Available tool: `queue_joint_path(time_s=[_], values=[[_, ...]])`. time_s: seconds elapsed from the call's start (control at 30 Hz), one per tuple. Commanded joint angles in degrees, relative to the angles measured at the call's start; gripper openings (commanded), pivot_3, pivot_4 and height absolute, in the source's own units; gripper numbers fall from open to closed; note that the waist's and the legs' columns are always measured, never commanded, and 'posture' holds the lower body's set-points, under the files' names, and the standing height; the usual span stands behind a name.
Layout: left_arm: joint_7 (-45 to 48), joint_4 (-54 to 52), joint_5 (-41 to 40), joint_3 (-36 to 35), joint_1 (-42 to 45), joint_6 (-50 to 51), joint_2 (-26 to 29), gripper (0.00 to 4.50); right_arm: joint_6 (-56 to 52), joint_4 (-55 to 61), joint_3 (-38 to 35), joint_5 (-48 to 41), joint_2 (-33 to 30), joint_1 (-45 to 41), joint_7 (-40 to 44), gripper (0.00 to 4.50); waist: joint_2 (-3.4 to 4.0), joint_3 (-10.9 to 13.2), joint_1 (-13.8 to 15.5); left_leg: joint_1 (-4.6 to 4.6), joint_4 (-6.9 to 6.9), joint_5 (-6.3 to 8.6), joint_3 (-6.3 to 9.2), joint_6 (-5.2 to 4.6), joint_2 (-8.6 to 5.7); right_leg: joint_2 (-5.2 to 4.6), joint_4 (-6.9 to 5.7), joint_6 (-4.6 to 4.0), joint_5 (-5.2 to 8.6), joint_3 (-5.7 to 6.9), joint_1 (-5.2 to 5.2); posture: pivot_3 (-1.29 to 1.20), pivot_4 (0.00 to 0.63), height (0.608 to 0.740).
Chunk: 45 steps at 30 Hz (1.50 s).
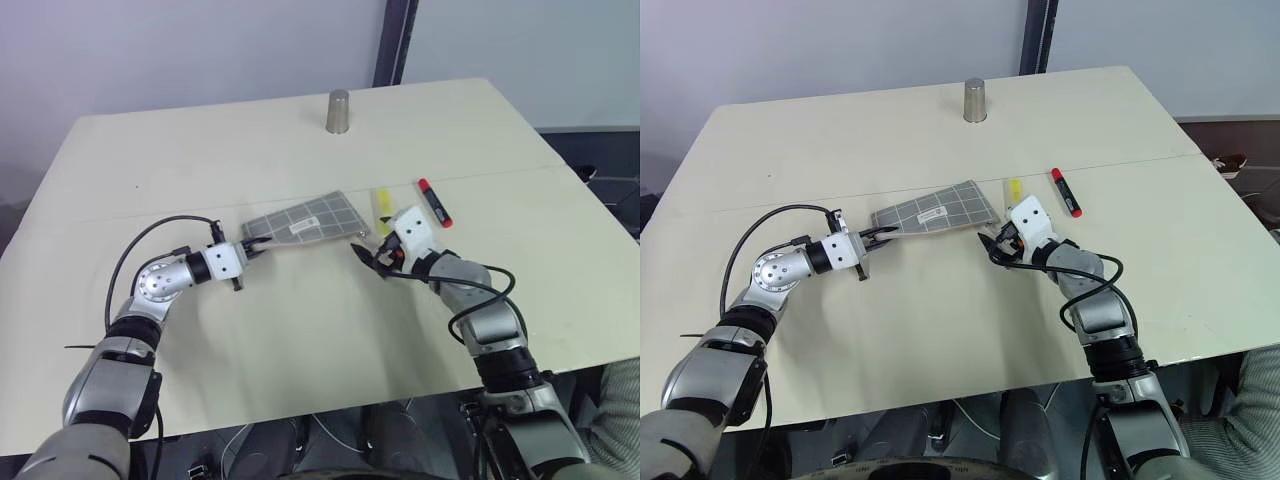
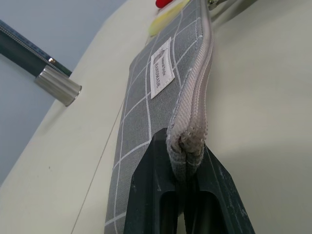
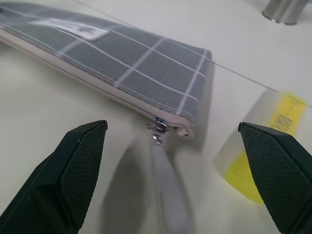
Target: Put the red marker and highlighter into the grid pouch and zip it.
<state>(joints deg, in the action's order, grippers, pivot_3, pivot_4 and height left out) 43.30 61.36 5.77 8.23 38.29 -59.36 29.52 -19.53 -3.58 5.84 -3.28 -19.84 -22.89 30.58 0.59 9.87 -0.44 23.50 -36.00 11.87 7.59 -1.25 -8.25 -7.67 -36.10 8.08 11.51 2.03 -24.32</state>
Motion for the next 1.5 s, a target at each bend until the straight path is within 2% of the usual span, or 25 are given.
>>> queue_joint_path(time_s=[0.03,0.07,0.17,0.37,0.4,0.57,0.87,1.13,1.5], values=[[-0.87,-1.24,0.28,-0.16,-0.31,-0.24,0.14,0.0,-0.03,2.23,1.07,1.16,0.07,0.48,-0.71,4.47,0.0,0.0,-0.06,0.0,0.0,0.0,0.0,0.0,-0.01,0.0,0.0,-0.01,-0.01,-0.01,0.0,0.0,0.15,0.74],[-0.93,-1.21,0.37,-0.12,-0.34,-0.24,0.17,0.0,0.05,2.21,1.18,1.35,-0.05,0.72,-0.73,4.47,0.0,0.0,-0.05,0.0,0.0,0.0,0.0,0.0,-0.01,0.0,0.01,-0.02,-0.01,-0.01,0.0,0.0,0.15,0.74],[-1.3,-1.13,0.36,-0.29,-0.44,-0.07,0.23,0.0,0.03,2.37,1.61,1.65,-0.64,1.26,-0.03,3.57,0.0,0.0,-0.08,0.0,0.01,0.0,0.0,0.0,-0.01,0.0,0.01,-0.01,-0.01,-0.01,0.0,0.0,0.15,0.74],[-1.64,-1.27,0.49,-0.2,-0.62,-0.28,0.28,0.0,0.38,0.93,2.89,3.35,-0.94,2.0,-0.09,0.4,0.0,0.0,-0.13,0.0,0.01,0.0,0.0,0.0,-0.01,0.0,0.0,0.09,0.06,-0.01,0.0,0.0,0.15,0.74],[-1.72,-1.3,0.52,-0.2,-0.75,-0.3,0.27,0.0,0.55,0.6,2.92,3.37,-0.8,2.09,-0.14,0.02,0.0,0.0,-0.13,0.0,0.0,0.0,0.0,0.0,-0.01,0.0,0.01,0.1,0.06,-0.01,0.0,0.0,0.15,0.74],[-1.35,-2.38,1.21,0.76,-1.65,-1.25,0.06,0.0,-0.21,2.47,3.81,1.91,1.95,-0.61,0.73,0.02,0.0,0.0,-0.2,0.0,0.01,0.0,0.0,0.01,-0.01,0.0,0.0,0.09,0.05,-0.02,-0.01,0.0,0.15,0.74],[-3.52,-4.27,1.03,0.45,-3.25,1.32,-1.39,0.0,2.5,4.76,14.38,4.95,3.79,-5.56,7.93,0.02,0.0,0.0,-0.18,-0.01,0.03,0.01,0.0,0.01,-0.02,0.0,0.05,0.08,0.05,-0.03,-0.13,0.0,0.15,0.74],[-3.99,-6.36,1.1,0.67,-4.29,2.24,-1.34,0.0,6.82,0.8,18.15,5.12,8.53,-11.61,10.85,0.02,0.0,0.0,-0.25,-0.01,0.02,0.08,0.01,0.12,-0.02,0.01,0.04,0.01,0.01,-0.03,-0.2,0.0,0.15,0.74],[-4.96,-7.99,0.77,0.55,-4.27,2.73,-2.18,0.0,10.33,-4.39,22.93,9.59,9.87,-15.33,13.57,0.02,0.0,0.0,-0.21,-0.02,0.04,0.09,0.01,0.15,-0.02,0.02,0.03,-0.07,-0.05,-0.03,-0.23,0.0,0.15,0.74]])
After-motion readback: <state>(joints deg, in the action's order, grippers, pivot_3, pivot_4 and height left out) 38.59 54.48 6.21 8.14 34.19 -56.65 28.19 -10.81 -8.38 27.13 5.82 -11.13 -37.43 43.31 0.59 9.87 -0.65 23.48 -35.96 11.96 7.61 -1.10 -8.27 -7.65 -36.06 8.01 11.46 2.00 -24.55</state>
